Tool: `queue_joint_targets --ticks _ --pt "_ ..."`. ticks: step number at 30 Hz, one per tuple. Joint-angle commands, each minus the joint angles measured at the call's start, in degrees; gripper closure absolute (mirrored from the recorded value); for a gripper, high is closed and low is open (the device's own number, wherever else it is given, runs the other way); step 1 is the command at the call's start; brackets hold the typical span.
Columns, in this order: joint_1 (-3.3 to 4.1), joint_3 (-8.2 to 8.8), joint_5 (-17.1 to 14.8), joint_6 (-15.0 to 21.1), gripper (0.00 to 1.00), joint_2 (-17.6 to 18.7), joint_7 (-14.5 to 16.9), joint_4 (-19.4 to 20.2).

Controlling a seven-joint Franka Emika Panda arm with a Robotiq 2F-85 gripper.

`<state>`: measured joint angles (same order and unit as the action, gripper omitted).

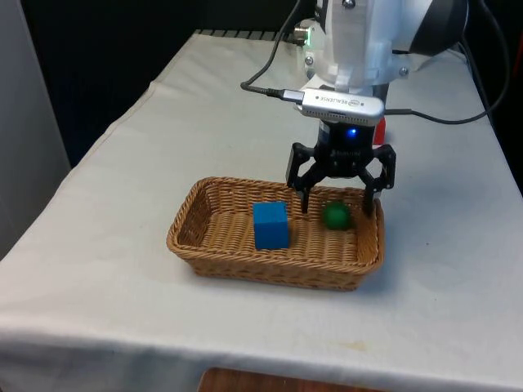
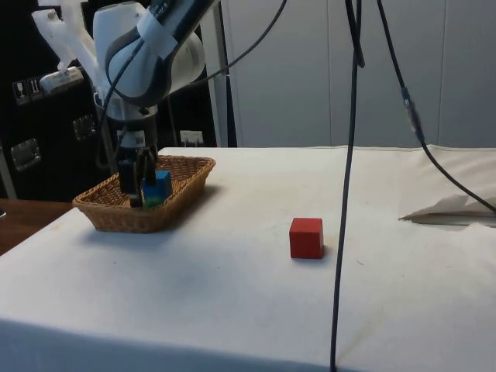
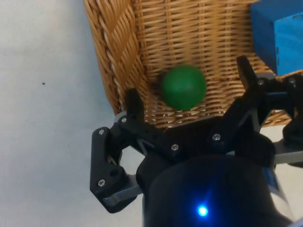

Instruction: Place all non-red objects into the basket.

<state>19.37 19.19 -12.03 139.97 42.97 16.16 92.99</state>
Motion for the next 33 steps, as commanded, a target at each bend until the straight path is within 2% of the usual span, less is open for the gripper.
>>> queue_joint_targets --ticks 1,2,3,4,9,11,12,13,19,20,22,28,29,30,33 --pt "-0.17 0.0 -0.06 -0.4 0.0 -0.52 0.11 0.06" --pt "-0.06 0.11 -0.06 -0.63 0.0 -1.09 0.17 0.46" --pt "0.0 0.06 0.0 0.0 0.0 -0.11 0.0 -0.06" --pt "0.0 0.29 0.0 -0.8 0.0 -1.66 0.17 0.8" --pt "0.17 0.69 0.06 -2.35 0.0 -4.98 -0.17 2.98" --pt "0.23 0.69 0.11 -2.58 0.0 -6.13 -0.29 3.84" --pt "0.0 0.52 0.06 -2.58 0.0 -5.67 0.0 3.44" --pt "0.23 0.74 0.17 -2.86 0.0 -7.39 -0.4 4.76" --pt "0.29 0.92 0.29 -3.95 0.0 -10.43 -0.86 6.59" --pt "0.0 0.63 0.06 -3.78 0.0 -9.85 -0.46 6.02" --pt "0.34 0.92 0.23 -4.58 0.0 -12.03 -1.15 7.45" --pt "0.4 0.86 0.17 -5.61 0.0 -15.7 -1.95 9.74" --pt "0.17 0.63 0.06 -5.5 0.0 -15.36 -1.55 9.45" --pt "0.4 0.8 0.11 -5.73 0.0 -16.1 -2.01 10.03" --pt "0.4 0.74 0.11 -6.19 0.0 -17.59 -2.29 10.89"
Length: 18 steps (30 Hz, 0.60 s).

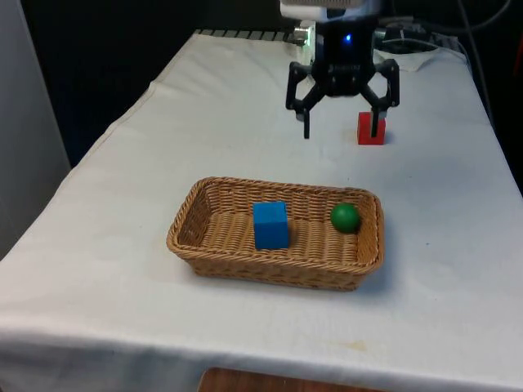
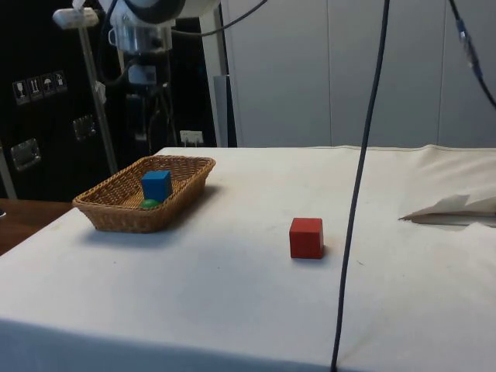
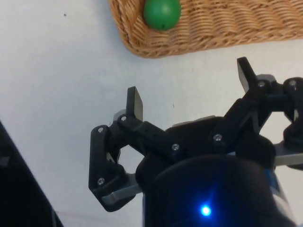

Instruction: Place all non-red objects into the basket.

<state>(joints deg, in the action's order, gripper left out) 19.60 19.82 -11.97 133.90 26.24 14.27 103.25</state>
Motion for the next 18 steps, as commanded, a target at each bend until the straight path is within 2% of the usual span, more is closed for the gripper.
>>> queue_joint_targets --ticks 1,4,5,11,15,18 --pt "0.17 0.11 0.0 -0.17 0.0 -1.26 -0.46 0.92" --pt "0.23 0.06 0.0 -0.57 0.0 -3.15 -0.8 2.23" --pt "0.0 -0.06 0.0 -0.4 0.0 -2.35 -0.46 1.6" --pt "0.17 0.0 -0.06 -0.92 0.0 -6.53 -1.03 5.04" --pt "0.0 -0.11 0.0 -0.97 0.0 -7.33 -0.86 5.84" --pt "0.17 -0.06 -0.06 -0.86 0.0 -9.17 -1.32 7.68"
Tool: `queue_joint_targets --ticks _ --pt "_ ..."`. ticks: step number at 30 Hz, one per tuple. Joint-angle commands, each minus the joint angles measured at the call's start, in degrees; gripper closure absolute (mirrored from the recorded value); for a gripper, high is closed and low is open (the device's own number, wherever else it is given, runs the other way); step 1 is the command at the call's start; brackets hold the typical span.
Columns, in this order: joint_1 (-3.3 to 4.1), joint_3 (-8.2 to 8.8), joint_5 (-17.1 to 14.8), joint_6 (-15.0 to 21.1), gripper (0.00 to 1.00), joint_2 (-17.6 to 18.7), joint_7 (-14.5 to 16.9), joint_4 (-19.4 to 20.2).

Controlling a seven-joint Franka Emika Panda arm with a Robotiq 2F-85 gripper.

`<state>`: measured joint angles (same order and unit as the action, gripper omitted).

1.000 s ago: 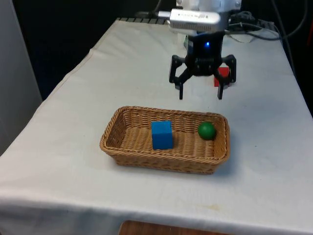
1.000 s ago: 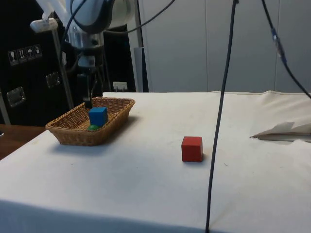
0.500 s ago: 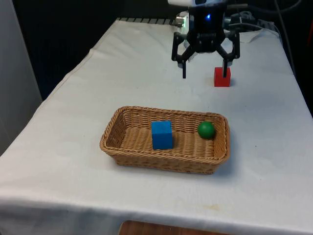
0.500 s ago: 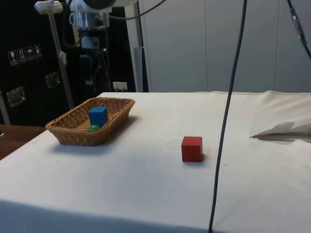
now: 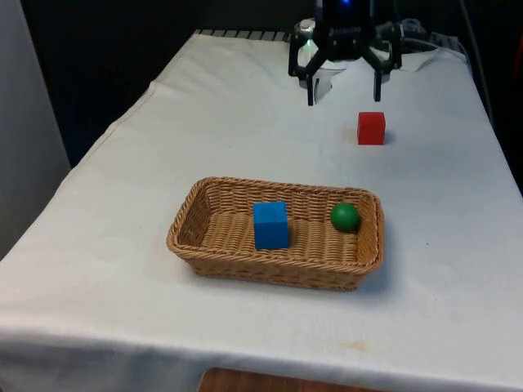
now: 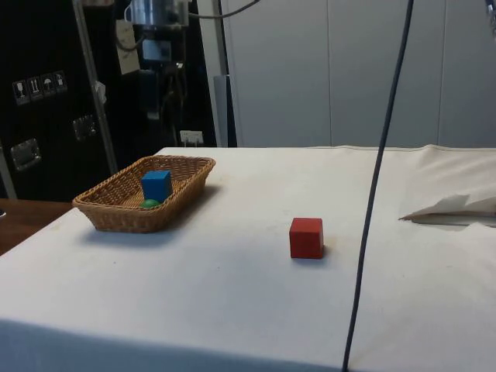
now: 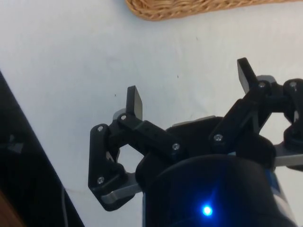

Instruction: Place all non-red objects into the basket.

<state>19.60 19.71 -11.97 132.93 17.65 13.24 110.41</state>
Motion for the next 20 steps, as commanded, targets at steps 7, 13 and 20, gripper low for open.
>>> queue_joint_targets --ticks 7,13,20 --pt "0.06 0.17 0.06 0.23 0.0 -4.13 -0.4 4.18" --pt "0.06 0.34 0.17 0.23 0.0 -6.13 -0.4 6.3" --pt "-0.06 0.4 0.0 0.0 0.0 -8.14 -0.17 8.65"
